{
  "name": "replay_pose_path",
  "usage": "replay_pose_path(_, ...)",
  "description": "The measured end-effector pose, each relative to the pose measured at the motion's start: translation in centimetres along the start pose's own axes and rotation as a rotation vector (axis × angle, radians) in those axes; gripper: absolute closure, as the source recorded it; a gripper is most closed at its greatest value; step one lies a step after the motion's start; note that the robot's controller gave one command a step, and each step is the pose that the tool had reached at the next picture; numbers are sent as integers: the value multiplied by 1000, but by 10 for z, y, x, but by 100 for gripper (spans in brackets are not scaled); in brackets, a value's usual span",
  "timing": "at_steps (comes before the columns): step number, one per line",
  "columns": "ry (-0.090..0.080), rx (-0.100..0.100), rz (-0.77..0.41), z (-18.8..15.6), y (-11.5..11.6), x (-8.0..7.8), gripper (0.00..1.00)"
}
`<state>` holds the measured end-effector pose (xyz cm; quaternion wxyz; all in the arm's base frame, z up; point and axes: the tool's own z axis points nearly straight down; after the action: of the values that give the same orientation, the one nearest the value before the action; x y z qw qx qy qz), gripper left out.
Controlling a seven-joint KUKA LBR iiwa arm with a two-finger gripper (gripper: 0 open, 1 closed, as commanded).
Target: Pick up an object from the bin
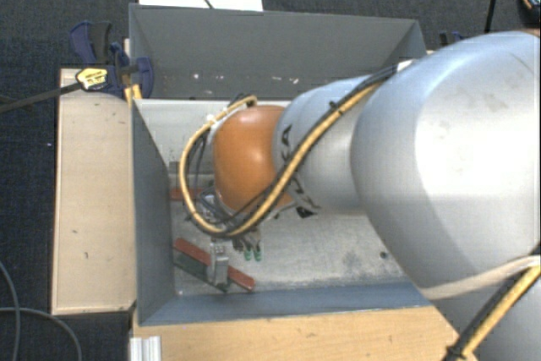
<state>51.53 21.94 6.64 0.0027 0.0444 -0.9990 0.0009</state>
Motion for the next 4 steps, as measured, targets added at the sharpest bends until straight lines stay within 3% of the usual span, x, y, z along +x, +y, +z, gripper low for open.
replay_pose_path(1, -11, -3, 5, -6, 1, -3, 100)
replay_pose_path(2, -10, -3, -112, -22, -3, 1, 100)
replay_pose_path(3, -10, -3, -109, -22, -3, 1, 0)
replay_pose_path(4, -11, -2, -152, -4, -26, -30, 0)
